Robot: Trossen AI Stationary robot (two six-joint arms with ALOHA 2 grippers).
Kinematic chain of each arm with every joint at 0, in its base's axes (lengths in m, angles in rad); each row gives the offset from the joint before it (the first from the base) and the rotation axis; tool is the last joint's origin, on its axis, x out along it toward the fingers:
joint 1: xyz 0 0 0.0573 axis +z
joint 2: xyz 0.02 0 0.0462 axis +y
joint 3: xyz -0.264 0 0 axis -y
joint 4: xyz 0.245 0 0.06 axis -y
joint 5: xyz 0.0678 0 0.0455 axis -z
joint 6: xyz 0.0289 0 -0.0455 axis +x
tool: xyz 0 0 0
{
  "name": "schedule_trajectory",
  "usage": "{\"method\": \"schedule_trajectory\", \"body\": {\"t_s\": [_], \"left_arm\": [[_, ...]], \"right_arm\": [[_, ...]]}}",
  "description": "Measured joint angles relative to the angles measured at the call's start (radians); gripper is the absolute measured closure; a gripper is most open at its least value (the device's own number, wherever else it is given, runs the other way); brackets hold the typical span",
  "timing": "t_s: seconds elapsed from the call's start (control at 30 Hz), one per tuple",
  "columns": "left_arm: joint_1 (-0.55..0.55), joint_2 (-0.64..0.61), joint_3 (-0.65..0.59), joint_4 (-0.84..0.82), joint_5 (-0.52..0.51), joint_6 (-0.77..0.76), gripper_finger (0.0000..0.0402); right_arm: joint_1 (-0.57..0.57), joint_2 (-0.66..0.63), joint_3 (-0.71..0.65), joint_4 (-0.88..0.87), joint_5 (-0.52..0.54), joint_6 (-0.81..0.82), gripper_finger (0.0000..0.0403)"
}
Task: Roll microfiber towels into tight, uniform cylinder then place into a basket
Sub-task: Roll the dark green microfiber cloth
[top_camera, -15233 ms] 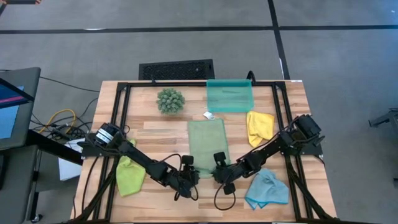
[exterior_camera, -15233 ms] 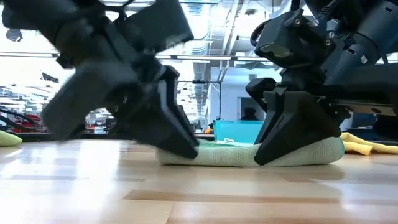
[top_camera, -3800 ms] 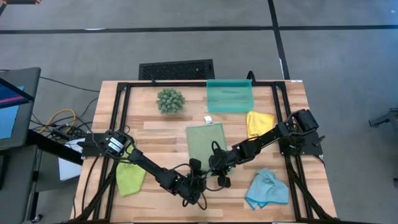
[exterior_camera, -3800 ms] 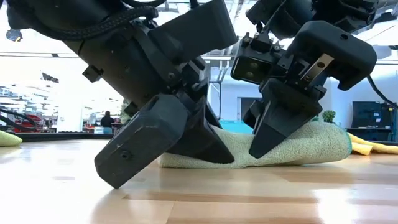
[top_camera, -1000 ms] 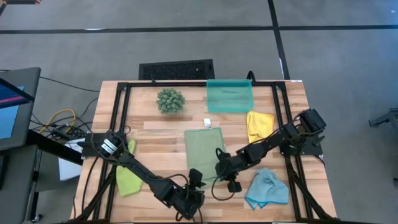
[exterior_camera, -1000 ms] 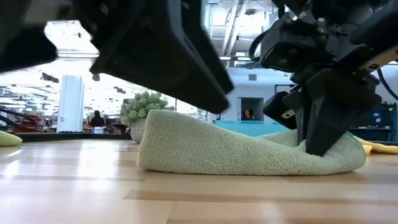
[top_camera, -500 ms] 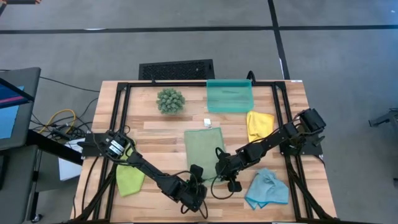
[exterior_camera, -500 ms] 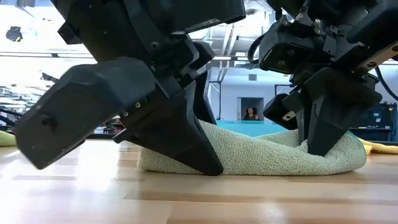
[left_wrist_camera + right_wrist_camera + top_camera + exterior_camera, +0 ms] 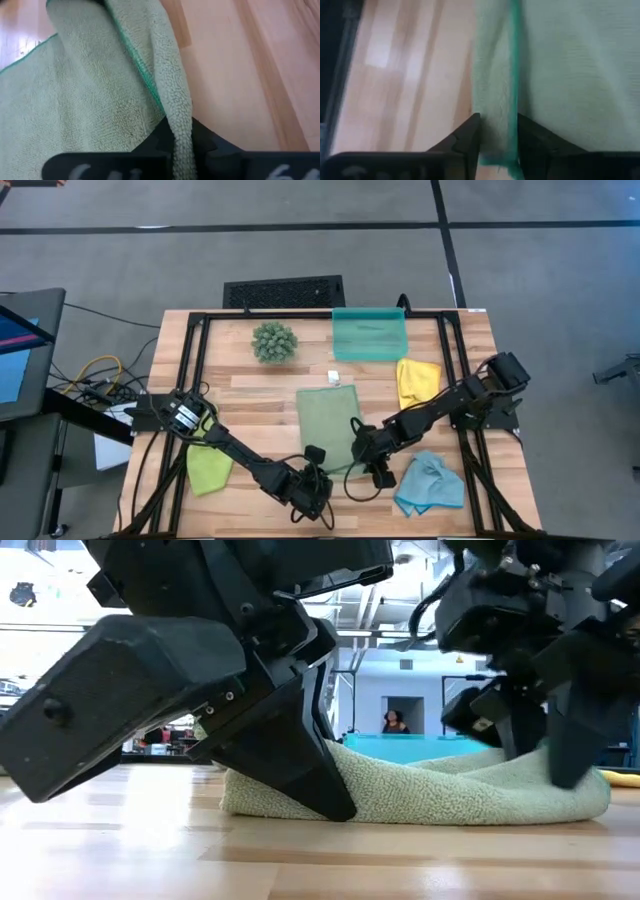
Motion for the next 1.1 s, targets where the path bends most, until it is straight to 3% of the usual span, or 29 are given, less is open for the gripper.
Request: {"method": "schedule_trajectory", "body": {"t_s": [0.2, 0.47, 0.63, 0.77, 1.1], "left_arm": [[0.000, 0.000, -0.002, 0.003, -0.004, -0.007, 0.0397], [0.000, 0.001, -0.003, 0.013, -0.008, -0.009, 0.0394], [0.000, 0.001, -0.004, 0.016, -0.009, -0.016, 0.0395], [0.001, 0.001, -0.004, 0.016, -0.009, -0.020, 0.0393], [0.002, 0.002, -0.004, 0.018, -0.013, -0.046, 0.0390]], "right_arm": [[0.091, -0.054, 0.000, 0.094, 0.179, -0.062, 0.0251], [0.171, 0.094, 0.003, 0.427, 0.206, -0.141, 0.0244], [0.166, 0.146, 0.016, 0.377, 0.378, -0.167, 0.0208], [0.174, 0.150, 0.025, 0.387, 0.443, -0.198, 0.0201], [0.189, 0.220, 0.034, 0.393, 0.471, -0.293, 0.0258]]}}
